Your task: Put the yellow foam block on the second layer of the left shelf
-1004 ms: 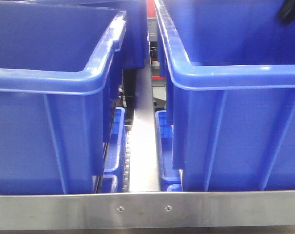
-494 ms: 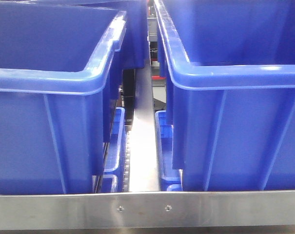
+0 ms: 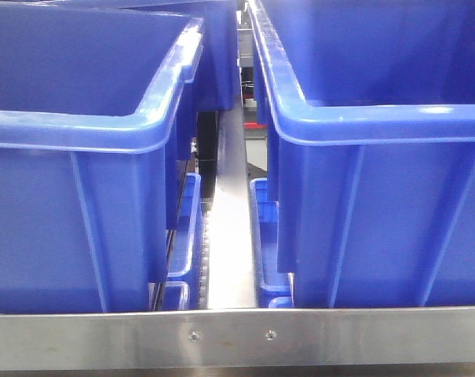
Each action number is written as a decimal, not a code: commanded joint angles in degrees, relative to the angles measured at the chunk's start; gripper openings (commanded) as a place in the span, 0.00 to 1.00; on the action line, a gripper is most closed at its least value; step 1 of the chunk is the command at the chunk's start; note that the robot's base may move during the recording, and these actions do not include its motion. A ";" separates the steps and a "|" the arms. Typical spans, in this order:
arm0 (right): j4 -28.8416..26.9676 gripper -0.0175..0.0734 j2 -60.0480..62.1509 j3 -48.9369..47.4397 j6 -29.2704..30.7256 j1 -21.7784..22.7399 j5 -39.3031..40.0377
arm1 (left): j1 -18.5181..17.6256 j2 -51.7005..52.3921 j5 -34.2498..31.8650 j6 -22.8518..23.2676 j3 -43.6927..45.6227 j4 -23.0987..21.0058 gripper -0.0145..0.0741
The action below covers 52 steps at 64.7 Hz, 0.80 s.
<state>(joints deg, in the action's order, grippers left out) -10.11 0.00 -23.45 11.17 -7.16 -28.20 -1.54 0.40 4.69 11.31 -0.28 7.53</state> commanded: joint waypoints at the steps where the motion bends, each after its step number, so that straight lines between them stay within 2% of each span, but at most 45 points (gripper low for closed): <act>1: 0.18 0.26 0.66 -1.53 0.09 0.20 5.50 | -0.14 -0.46 -5.04 0.22 -1.48 -0.13 0.32; 22: 0.18 0.26 0.54 -1.53 0.09 0.20 5.59 | -0.14 -0.46 -5.04 0.22 -1.48 -0.13 0.32; 32: 3.55 0.26 0.54 0.59 0.09 0.60 10.98 | -0.14 -0.46 -5.04 0.22 -1.48 -0.13 0.32; 36: 5.51 0.26 0.54 2.17 -0.21 1.83 14.26 | -0.14 -0.46 -5.04 0.22 -1.48 -0.13 0.32; 45: 5.60 0.26 0.54 7.96 -3.40 6.83 22.48 | -0.14 -0.46 -5.04 0.22 -1.48 -0.13 0.32; 52: 5.55 0.26 0.54 13.08 -5.89 9.54 25.61 | -0.14 -0.46 -5.04 0.22 -1.48 -0.13 0.32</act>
<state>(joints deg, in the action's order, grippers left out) -5.25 0.73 -12.08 7.02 0.59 -10.61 -1.54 0.40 4.69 11.31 -0.28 7.53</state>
